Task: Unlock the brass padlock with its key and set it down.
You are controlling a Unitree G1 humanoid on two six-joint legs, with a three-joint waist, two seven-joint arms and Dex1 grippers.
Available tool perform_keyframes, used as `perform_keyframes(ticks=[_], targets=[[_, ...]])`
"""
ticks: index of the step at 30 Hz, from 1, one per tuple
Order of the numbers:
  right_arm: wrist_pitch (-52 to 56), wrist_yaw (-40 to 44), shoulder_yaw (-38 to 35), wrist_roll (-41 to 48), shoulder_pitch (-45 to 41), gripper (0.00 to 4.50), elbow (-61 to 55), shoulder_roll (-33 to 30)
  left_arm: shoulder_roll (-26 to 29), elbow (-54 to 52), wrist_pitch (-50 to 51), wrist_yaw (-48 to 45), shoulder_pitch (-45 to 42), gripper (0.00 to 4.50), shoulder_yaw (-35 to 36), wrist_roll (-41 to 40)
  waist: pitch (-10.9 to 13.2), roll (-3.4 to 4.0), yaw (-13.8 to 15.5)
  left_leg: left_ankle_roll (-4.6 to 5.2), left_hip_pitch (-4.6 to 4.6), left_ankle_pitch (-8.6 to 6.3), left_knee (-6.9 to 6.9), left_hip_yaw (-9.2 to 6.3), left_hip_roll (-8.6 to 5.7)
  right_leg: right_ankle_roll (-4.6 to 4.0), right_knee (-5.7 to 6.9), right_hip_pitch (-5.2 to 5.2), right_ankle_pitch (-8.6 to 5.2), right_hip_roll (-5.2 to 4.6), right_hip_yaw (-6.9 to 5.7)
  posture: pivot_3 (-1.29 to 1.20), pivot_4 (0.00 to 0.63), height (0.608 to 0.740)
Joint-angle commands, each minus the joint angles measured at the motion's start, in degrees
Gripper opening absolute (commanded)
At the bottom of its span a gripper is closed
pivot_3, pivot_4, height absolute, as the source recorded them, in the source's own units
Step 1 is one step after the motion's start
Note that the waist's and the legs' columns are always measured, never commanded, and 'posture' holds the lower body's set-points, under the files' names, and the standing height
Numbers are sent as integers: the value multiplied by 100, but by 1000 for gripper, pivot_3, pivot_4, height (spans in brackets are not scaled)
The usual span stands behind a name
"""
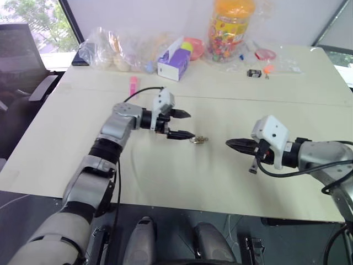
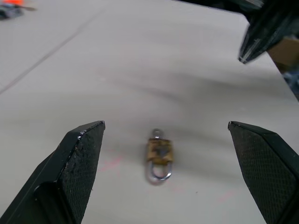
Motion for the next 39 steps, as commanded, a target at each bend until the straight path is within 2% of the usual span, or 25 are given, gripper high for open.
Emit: perform_keyframes(ticks=[1, 7, 15, 18, 24, 25, 30, 34, 37, 39], targets=[[64, -145, -298, 66, 129, 0, -320, 25, -191, 228, -447, -165, -198, 4428, -218, 323, 0, 0, 1, 0, 0, 0, 0, 0, 0, 0, 0, 0, 0, 0, 0, 0, 150, 740], [200, -341, -453, 113, 370, 0, -561, 105, -392, 902, -1257, 216, -320, 4428, -407, 967, 0, -1, -9, 0, -1, 0, 2, 0, 0, 0, 1, -1, 0, 1, 0, 0, 150, 740], [252, -506, -528, 135, 517, 0, -681, 150, -755, 1610, -1561, 719, -455, 4428, -358, 1317, 0, -1, 6, 0, -3, 0, 4, -1, -1, 0, 1, 0, 0, 0, 0, 0, 150, 740], [240, -532, -537, 150, 532, 0, -679, 137, -842, 1659, -1476, 747, -446, 3584, -348, 1344, 0, -1, 5, 0, -3, 0, 4, -1, -1, 1, 2, -1, 0, 0, 0, 0, 150, 740], [217, -555, -522, 140, 520, 0, -657, 131, -946, 1681, -1342, 826, -409, 1052, -343, 1419, 0, -1, 6, 0, -3, 0, 4, -1, -1, 1, 2, -1, 0, 0, 0, 0, 150, 740], [215, -557, -521, 138, 520, 0, -656, 131, -943, 1663, -1341, 819, -391, 767, -355, 1435, 0, -1, 7, 0, -3, 0, 4, -1, -1, 1, 2, 0, 0, 0, 0, 0, 150, 740], [205, -551, -509, 151, 490, 0, -635, 138, -850, 1562, -1418, 824, -320, 769, -312, 1428, 0, -1, 5, 0, -3, 0, 5, -1, -1, 1, 2, 0, 0, 0, 0, 0, 150, 740], [313, -564, -548, 404, 341, 0, -601, 290, -654, 1185, -1583, 620, -403, 769, 55, 1036, 0, -1, -21, 0, -3, 0, 4, -1, 0, 1, 3, -1, 0, 1, 0, 0, 150, 740], [462, -563, -592, 695, 226, 878, -592, 435, -449, 744, -2130, 372, -358, 769, 389, 706, 0, -1, -21, 0, -3, 0, 3, -1, 2, 1, 8, -4, 0, 3, 0, 0, 150, 740], [546, -535, -542, 902, 72, 1810, -540, 520, -268, 382, -2408, 107, -244, 769, 612, 433, 0, -1, -13, -1, -4, 1, 4, -1, 2, 0, 8, -4, 0, 2, 0, 0, 150, 740]])
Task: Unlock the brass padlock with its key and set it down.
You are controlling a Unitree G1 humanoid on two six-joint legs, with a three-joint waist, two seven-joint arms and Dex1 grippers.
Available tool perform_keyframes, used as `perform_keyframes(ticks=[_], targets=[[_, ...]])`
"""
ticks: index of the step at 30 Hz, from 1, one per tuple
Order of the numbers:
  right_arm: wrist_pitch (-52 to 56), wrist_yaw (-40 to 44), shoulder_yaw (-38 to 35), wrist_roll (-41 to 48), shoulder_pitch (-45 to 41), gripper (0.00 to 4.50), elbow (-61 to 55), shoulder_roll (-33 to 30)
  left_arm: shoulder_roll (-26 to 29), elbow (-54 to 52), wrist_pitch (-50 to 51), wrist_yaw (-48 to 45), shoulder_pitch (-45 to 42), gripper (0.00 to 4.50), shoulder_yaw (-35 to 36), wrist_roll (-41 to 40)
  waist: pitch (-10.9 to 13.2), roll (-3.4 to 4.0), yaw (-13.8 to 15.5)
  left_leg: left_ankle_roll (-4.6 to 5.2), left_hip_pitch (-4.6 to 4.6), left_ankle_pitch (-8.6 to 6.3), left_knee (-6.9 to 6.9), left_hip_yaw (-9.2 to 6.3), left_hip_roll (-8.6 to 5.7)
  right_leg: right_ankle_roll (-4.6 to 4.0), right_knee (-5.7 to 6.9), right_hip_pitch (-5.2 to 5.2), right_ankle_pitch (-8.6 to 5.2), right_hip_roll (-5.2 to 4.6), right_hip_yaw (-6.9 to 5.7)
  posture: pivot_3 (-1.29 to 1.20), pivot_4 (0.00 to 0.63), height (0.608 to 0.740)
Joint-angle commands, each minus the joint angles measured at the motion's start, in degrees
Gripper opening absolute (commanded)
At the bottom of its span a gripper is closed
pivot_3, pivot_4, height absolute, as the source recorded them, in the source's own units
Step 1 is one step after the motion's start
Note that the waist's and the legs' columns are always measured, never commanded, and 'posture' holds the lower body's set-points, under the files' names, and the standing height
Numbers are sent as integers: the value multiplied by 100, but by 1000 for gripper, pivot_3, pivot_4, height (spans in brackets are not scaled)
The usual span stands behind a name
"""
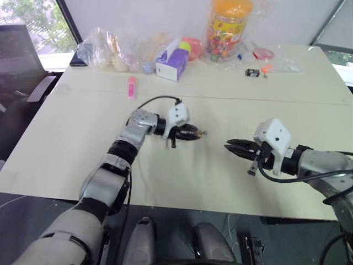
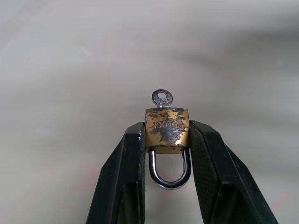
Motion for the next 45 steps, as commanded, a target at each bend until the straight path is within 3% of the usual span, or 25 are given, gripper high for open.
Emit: perform_keyframes(ticks=[1, 5, 12, 18, 23, 27, 33, 45], targets=[[113, 27, -141, 410, -276, 2386, -32, 129, 245, -752, -592, -424, 52, 769, 444, -565, -1, 1, 7, 0, 0, 0, 0, 0, 0, 0, 0, 1, 0, -1, 0, 0, 150, 740], [656, -330, -278, 1162, -888, 4477, 325, 567, 400, -1053, -1288, -587, 318, 769, 531, -671, -1, 2, 14, 0, 4, 0, 4, 0, 0, 0, 0, 6, 0, -1, 0, 0, 150, 740], [2366, -2026, -712, 3074, -2232, 4477, 1218, 1517, 501, -1659, -1867, -646, 645, 769, 554, -860, -1, 1, 15, -1, 3, 1, 4, -1, 2, -1, 7, 3, 0, -2, 0, 0, 150, 740], [3266, -3005, -643, 3888, -3089, 4477, 2115, 1771, 439, -1456, -3160, -352, 534, 769, 588, -755, -1, 2, 14, 0, -2, 1, 3, -1, 1, -1, 7, -4, 0, -3, -1, 0, 150, 740], [3502, -3364, -670, 4258, -3345, 4477, 2438, 1749, 468, -1265, -3352, -329, 452, 769, 522, -815, -2, 3, 2, 2, -8, 1, 2, -1, 2, -1, 11, -13, 0, -2, -1, 0, 150, 740], [3522, -3500, -658, 4454, -3347, 3204, 2481, 1659, 505, -1207, -3351, -366, 485, 769, 507, -861, -2, 4, -4, 2, -54, 2, 13, -1, 1, 0, 24, -54, 1, -2, -1, 0, 150, 740], [3404, -3684, -638, 4810, -3330, 26, 2524, 1539, 529, -1157, -3333, -426, 486, 769, 482, -885, -2, 4, -18, 7, -82, 7, 18, -1, 1, 0, 44, -91, 1, 0, -1, 0, 150, 740], [3114, -3986, -310, 5228, -3462, 26, 2457, 1451, 495, -1579, -2698, -577, 584, 769, 414, -1184, -2, 4, -22, 9, -82, 9, 17, -1, 1, 0, 49, -93, 1, 0, 0, 0, 150, 740]])
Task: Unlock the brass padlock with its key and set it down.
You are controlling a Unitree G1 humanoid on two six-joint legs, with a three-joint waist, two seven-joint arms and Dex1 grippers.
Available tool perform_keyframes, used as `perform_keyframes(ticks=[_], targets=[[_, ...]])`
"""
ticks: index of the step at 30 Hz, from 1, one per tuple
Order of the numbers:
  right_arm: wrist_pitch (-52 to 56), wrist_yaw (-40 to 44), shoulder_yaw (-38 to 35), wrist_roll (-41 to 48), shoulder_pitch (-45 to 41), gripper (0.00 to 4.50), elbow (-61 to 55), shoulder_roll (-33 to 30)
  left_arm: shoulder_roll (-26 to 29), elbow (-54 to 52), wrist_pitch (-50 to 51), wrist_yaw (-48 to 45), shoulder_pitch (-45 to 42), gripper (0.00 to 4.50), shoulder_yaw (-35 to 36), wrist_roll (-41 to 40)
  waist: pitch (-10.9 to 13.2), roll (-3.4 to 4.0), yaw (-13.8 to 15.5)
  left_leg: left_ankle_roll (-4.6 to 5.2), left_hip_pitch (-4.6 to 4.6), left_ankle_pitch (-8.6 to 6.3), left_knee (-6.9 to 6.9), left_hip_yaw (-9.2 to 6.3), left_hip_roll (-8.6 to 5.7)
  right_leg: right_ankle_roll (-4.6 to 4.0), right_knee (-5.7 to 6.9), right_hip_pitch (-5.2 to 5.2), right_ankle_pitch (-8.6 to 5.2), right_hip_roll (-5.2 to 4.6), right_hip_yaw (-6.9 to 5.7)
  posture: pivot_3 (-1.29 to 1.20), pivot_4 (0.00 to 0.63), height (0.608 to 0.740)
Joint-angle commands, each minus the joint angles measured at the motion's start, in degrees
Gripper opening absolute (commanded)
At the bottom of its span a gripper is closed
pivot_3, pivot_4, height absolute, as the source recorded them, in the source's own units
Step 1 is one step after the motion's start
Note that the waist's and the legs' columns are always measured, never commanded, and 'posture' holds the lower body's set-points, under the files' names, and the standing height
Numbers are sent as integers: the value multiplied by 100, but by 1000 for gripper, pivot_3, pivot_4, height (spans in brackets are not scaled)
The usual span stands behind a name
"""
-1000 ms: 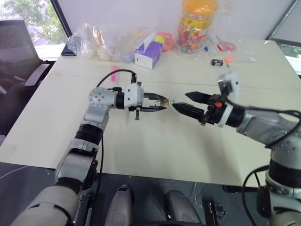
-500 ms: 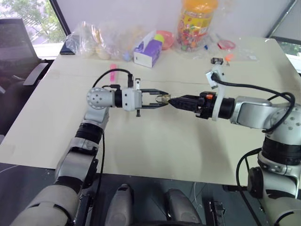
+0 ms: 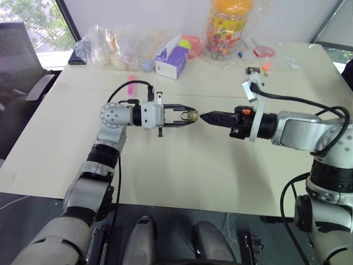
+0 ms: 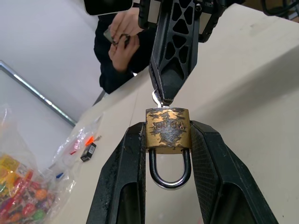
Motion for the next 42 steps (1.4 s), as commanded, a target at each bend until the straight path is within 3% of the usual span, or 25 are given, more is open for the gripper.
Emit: perform_keyframes(ticks=[1, 10, 15, 25, 42], targets=[[-214, 33, 109, 77, -169, 26, -178, -97, -40, -525, 509, -92, -16, 769, -24, -307, 0, 0, -1, 0, 0, 0, 0, 0, 0, 0, 0, 0, 0, 0, 0, 0, 150, 740], [-650, 1133, 782, -1017, 9, 26, -1197, -684, 315, -1940, 3770, -402, 169, 769, -95, -1105, 0, 0, -8, 0, 0, 0, -2, -1, 0, 0, 0, -1, 0, 1, 0, 0, 150, 740], [-1130, 1904, 1169, -1827, 220, 26, -1624, -1020, 512, -2316, 4866, -636, 189, 769, -69, -1336, 0, 0, -3, 0, 0, 0, -1, -2, 2, 0, 0, -2, 0, 4, 0, 0, 150, 740], [-1939, 2876, 1645, -3083, 643, 26, -1948, -1433, 532, -2606, 5791, -763, 101, 769, 143, -1579, 0, 0, 6, -1, 0, 0, 1, -1, 1, 0, -1, -1, 0, 3, 0, 0, 150, 740], [-2461, 3620, 2004, -4304, 1325, 26, -1766, -2107, 694, -3216, 5942, -826, 271, 769, 162, -1682, 0, 0, 13, -1, 0, 1, 2, -1, 1, 0, -1, 0, 0, 3, 0, 0, 150, 740]])
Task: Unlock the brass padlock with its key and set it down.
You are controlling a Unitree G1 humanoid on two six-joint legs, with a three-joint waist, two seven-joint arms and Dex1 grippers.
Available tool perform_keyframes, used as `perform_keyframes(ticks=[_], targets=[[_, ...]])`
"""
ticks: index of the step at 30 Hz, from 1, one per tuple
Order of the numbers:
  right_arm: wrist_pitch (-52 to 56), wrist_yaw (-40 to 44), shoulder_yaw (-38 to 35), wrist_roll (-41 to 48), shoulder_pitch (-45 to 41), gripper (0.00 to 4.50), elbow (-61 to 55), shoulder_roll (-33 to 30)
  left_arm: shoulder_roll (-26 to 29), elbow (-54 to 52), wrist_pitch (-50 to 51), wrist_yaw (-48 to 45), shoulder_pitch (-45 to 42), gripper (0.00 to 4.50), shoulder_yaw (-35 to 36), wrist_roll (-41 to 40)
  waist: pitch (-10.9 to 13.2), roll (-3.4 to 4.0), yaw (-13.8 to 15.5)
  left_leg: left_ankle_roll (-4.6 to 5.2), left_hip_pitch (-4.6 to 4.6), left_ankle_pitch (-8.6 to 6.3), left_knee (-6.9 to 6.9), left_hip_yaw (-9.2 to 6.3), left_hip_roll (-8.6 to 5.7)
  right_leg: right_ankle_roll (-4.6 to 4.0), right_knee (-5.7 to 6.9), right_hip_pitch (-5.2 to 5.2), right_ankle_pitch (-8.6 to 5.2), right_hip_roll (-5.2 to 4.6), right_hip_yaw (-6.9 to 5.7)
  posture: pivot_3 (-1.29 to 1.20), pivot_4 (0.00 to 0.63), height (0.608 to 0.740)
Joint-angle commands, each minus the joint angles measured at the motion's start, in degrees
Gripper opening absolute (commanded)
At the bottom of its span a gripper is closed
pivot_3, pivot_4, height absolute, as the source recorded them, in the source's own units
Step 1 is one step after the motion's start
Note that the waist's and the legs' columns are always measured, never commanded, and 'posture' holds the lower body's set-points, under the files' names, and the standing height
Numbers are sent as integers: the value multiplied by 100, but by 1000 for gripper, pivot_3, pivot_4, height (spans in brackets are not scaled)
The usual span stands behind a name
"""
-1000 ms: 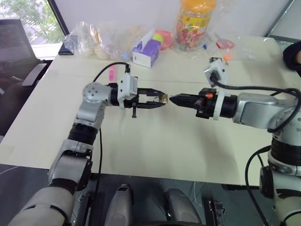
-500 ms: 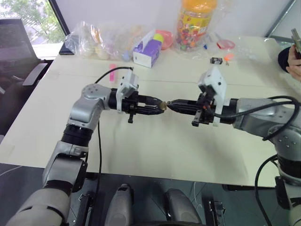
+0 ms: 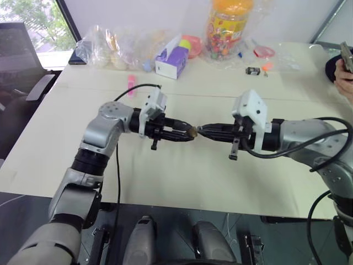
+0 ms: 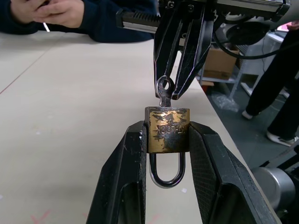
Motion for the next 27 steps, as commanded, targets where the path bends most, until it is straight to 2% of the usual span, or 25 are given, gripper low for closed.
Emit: perform_keyframes(ticks=[1, 6, 8, 13, 16, 20, 23, 27], targets=[[456, -90, 256, -533, 330, 26, 315, -353, 28, -609, -183, -143, -211, 769, 445, -510, 0, 0, 2, 0, 0, 0, 0, 0, 0, 0, 0, 0, 0, 0, 0, 0, 150, 740], [1153, -291, -44, 105, 379, 26, 503, -137, -198, -465, -1518, 50, -171, 769, 405, -9, 0, -1, 25, 0, 0, 0, 1, 0, 0, 0, -1, 1, 0, -2, 0, 0, 150, 740], [1622, -649, -386, 618, 314, 26, 732, 217, -342, -394, -2091, 185, -159, 769, 410, 178, -1, -2, 26, 0, 0, 0, 3, 1, 0, 0, -4, 5, 0, -2, 0, 0, 150, 740], [2848, -2182, -1522, 1829, -152, 26, 1669, 1530, -601, 94, -4297, 415, -146, 769, 357, 775, -5, -8, 45, -3, 4, 2, 3, 2, 3, -2, 1, 8, 1, 0, 2, 0, 150, 740], [3370, -2952, -1998, 2221, -338, 26, 2022, 2085, -723, 519, -5153, 569, -253, 769, 418, 907, -5, -7, 36, -4, -1, 2, 6, 7, -3, -2, 0, 3, 1, -8, 4, 0, 150, 740], [3730, -3594, -2352, 2512, -440, 26, 2188, 2442, -687, 820, -5538, 612, -343, 769, 377, 851, -5, -6, 5, -3, 1, 2, 1, 5, -2, -2, 3, 0, 1, -4, 5, 0, 150, 740], [3577, -3355, -2210, 2289, -322, 26, 1788, 2132, -538, 907, -5285, 561, -284, 769, 335, 791, -4, -4, 2, -3, 1, 2, 0, 5, -2, -2, 4, -1, 1, -3, 5, 0, 150, 740], [3081, -2613, -1941, 1973, -178, 26, 1229, 1513, -284, 819, -4555, 339, -135, 769, 218, 648, -4, -3, -1, -2, 1, 2, 0, 4, -2, -1, 4, -2, 1, -2, 5, 0, 150, 740]])
